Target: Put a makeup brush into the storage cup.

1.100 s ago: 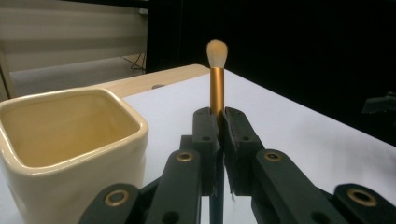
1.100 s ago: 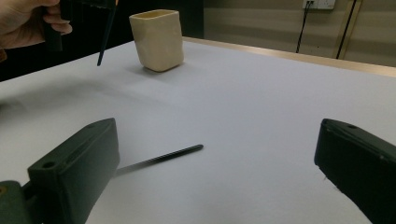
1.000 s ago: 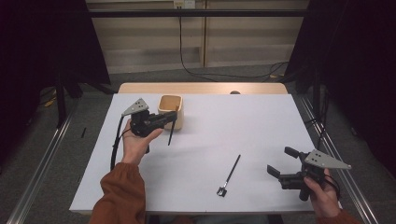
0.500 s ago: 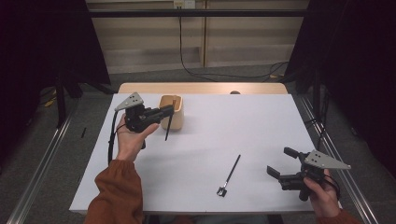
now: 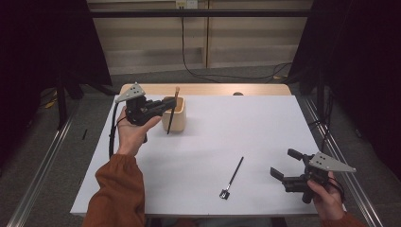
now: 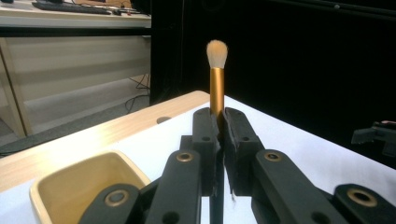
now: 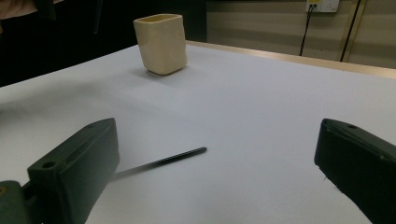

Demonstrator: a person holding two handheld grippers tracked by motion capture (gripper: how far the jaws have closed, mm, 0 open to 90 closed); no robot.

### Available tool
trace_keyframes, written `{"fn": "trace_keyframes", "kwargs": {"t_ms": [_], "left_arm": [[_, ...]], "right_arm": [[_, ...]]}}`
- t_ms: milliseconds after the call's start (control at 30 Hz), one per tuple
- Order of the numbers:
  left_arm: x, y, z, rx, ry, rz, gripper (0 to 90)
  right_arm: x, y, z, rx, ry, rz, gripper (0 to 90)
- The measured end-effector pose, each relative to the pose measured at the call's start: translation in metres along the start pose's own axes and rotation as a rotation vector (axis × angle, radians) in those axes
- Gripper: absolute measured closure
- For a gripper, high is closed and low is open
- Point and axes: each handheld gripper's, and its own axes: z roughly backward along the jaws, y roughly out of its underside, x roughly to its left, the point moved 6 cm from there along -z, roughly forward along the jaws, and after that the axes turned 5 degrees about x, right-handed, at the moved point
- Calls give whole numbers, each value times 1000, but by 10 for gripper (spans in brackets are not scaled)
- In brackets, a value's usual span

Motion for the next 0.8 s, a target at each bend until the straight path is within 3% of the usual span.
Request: {"fn": "trace_keyframes", "kwargs": {"t_ms": [100,800], "left_arm": [[3,-5,0,-3,-30,-10,842],[17,-30,-6,-17,-66,-12,842]], "right_arm": [[0,0,0,3,2,2,0],[0,1,0,8,-1,6,0]]}}
